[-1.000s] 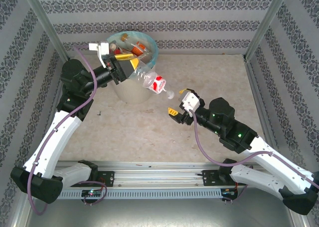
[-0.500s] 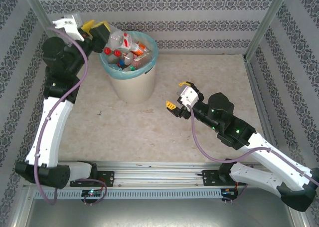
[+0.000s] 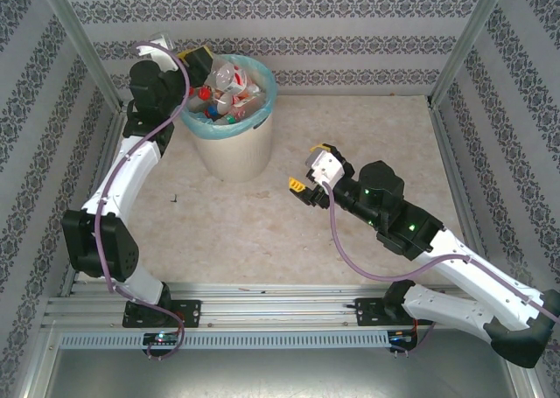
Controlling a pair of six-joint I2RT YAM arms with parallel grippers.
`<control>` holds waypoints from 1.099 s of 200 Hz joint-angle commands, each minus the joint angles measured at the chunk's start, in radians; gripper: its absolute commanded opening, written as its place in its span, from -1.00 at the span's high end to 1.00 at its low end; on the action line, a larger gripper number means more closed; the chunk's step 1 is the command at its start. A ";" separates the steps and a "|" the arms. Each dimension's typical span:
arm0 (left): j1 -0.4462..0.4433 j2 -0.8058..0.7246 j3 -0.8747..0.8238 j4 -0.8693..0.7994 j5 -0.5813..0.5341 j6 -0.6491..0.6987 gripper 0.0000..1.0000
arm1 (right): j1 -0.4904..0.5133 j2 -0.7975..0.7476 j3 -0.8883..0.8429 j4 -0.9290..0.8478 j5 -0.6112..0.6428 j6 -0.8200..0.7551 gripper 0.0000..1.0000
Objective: Put the plastic bottles in the bin
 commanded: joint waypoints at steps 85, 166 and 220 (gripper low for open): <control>-0.176 0.287 0.573 -0.802 -0.099 0.500 1.00 | -0.005 0.067 0.037 -0.024 -0.003 0.040 -0.46; -0.195 0.330 0.308 -0.663 -0.205 0.539 1.00 | -0.006 0.088 0.026 -0.031 0.012 0.057 -0.46; -0.185 0.378 0.269 -0.687 -0.222 0.545 1.00 | -0.005 0.116 0.030 -0.031 0.015 0.067 -0.46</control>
